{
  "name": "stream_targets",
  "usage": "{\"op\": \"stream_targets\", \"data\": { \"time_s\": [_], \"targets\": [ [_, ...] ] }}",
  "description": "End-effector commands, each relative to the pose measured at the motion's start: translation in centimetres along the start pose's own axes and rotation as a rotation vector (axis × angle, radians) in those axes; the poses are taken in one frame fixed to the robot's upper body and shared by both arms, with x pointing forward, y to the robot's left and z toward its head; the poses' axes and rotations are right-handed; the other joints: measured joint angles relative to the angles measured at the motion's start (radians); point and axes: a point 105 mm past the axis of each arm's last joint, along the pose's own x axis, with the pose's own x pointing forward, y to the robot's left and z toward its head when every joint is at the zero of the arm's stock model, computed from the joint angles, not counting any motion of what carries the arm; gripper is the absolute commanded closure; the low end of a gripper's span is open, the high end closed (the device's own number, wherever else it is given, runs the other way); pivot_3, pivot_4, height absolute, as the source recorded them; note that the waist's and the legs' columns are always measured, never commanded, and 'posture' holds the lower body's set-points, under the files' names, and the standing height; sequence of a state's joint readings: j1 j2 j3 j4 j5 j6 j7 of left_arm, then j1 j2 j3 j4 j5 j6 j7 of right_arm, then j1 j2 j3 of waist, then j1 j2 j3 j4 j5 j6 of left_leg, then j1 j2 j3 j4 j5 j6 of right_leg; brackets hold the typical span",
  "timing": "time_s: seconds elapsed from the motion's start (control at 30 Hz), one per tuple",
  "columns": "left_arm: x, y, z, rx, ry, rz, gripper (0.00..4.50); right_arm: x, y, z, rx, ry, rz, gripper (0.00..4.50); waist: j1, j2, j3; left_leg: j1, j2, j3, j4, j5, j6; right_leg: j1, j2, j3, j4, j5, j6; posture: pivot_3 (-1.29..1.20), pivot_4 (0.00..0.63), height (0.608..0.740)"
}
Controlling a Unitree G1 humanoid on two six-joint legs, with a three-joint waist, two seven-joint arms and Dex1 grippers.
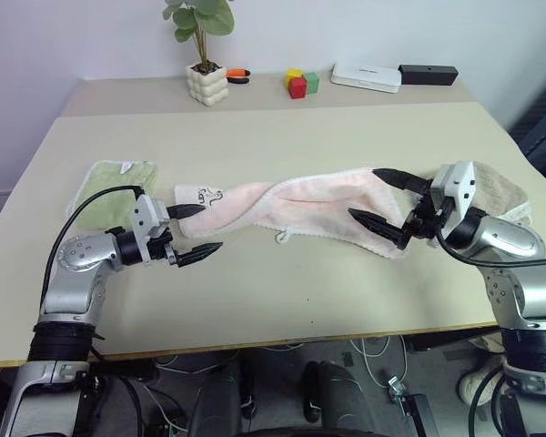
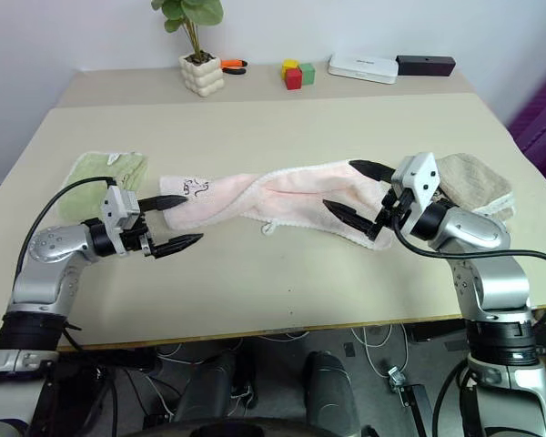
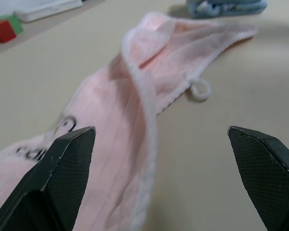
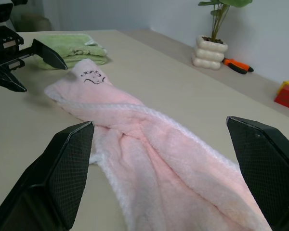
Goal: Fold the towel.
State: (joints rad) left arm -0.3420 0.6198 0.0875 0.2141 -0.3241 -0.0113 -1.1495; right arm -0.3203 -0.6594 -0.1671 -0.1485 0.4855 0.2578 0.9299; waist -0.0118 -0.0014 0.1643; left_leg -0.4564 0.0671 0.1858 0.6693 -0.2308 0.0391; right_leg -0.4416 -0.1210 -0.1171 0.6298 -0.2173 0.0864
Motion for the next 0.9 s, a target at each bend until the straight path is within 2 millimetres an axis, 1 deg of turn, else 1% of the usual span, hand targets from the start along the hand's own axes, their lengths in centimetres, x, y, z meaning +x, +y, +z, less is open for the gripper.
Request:
{"op": "stream_targets", "data": {
  "time_s": [0.03, 0.2, 0.27, 0.33, 0.43, 0.5, 0.6, 0.73, 0.8, 0.83, 0.9],
  "targets": [
    [-0.2, 0.4, 1.0, 0.050, -0.019, -0.003, 0.00, 0.2, -0.6, 1.5, -0.052, -0.039, -0.001, 0.04, 0.000, 0.000, 0.000, 0.000, 0.000, 0.000, 0.000, 0.000, 0.000, 0.000, 0.000, 0.000, 0.000, 0.000, 0.000, 0.00, 0.150, 0.740],
    [-0.6, -0.6, 1.2, 0.062, -0.012, -0.076, 0.00, 1.2, -0.5, 1.8, -0.048, -0.066, 0.016, 0.04, 0.000, 0.000, 0.000, 0.000, 0.000, 0.000, 0.000, 0.000, 0.000, 0.000, 0.000, 0.000, 0.000, 0.000, 0.000, 0.00, 0.150, 0.740],
    [-1.0, -0.3, 1.0, 0.076, 0.009, -0.074, 0.00, 1.6, -0.4, 1.7, -0.049, -0.069, 0.018, 0.04, 0.000, 0.000, 0.000, 0.000, 0.000, 0.000, 0.000, 0.000, 0.000, 0.000, 0.000, 0.000, 0.000, 0.000, 0.000, 0.00, 0.150, 0.740],
    [-1.4, 0.3, 0.3, 0.100, 0.059, -0.048, 0.00, 2.0, -0.4, 1.8, -0.051, -0.079, 0.020, 0.04, -0.001, 0.000, 0.000, 0.000, 0.000, 0.000, 0.000, 0.000, 0.000, 0.000, 0.000, 0.000, 0.000, 0.000, 0.000, 0.00, 0.150, 0.740],
    [-1.2, 0.6, 0.0, 0.102, 0.065, -0.021, 0.00, 2.6, -0.3, 2.0, -0.057, -0.106, 0.025, 0.04, 0.000, 0.000, 0.000, 0.000, 0.000, 0.000, 0.000, 0.000, 0.000, 0.000, 0.000, 0.000, 0.000, 0.000, 0.000, 0.00, 0.150, 0.740],
    [-1.0, 0.8, -0.1, 0.101, 0.057, -0.002, 0.00, 3.0, -0.2, 2.2, -0.057, -0.124, 0.029, 0.04, 0.000, 0.000, 0.000, 0.000, 0.000, 0.000, 0.000, 0.000, 0.000, 0.000, 0.000, 0.000, 0.000, 0.000, 0.000, 0.00, 0.150, 0.740],
    [-0.4, 1.0, -1.0, 0.106, 0.067, 0.027, 0.00, 3.2, 0.2, 1.9, -0.053, -0.129, 0.036, 0.04, 0.001, 0.000, 0.000, 0.000, 0.000, 0.000, 0.000, 0.000, 0.000, 0.000, 0.000, 0.000, 0.000, 0.000, 0.000, 0.00, 0.150, 0.740],
    [-0.1, 1.3, -1.6, 0.095, 0.070, 0.035, 0.00, 4.1, 1.4, 2.8, -0.044, -0.155, 0.055, 0.04, -0.002, 0.000, 0.000, 0.000, 0.000, 0.000, 0.000, 0.000, 0.000, 0.000, 0.000, 0.000, 0.000, 0.000, 0.000, 0.00, 0.150, 0.740],
    [0.3, 1.3, -2.2, 0.089, 0.081, 0.023, 0.00, 4.2, 1.8, 2.7, -0.041, -0.155, 0.053, 0.04, 0.000, 0.000, 0.000, 0.000, 0.000, 0.000, 0.000, 0.000, 0.000, -0.001, 0.000, 0.000, 0.001, 0.000, 0.000, 0.00, 0.150, 0.740],
    [0.9, 1.2, -2.4, 0.087, 0.082, 0.013, 0.00, 3.9, 1.8, 2.6, -0.040, -0.154, 0.050, 0.04, 0.000, 0.000, 0.000, 0.000, 0.000, 0.000, 0.000, 0.000, 0.000, -0.001, 0.000, 0.000, 0.001, 0.000, 0.000, 0.00, 0.150, 0.740],
    [1.5, 1.2, -2.4, 0.084, 0.079, 0.001, 0.00, 3.9, 2.0, 2.9, -0.041, -0.165, 0.047, 0.04, 0.003, 0.000, 0.000, 0.000, 0.000, 0.000, 0.000, 0.000, 0.000, 0.000, -0.001, 0.000, 0.000, 0.000, 0.000, 0.00, 0.150, 0.740]
  ]
}}
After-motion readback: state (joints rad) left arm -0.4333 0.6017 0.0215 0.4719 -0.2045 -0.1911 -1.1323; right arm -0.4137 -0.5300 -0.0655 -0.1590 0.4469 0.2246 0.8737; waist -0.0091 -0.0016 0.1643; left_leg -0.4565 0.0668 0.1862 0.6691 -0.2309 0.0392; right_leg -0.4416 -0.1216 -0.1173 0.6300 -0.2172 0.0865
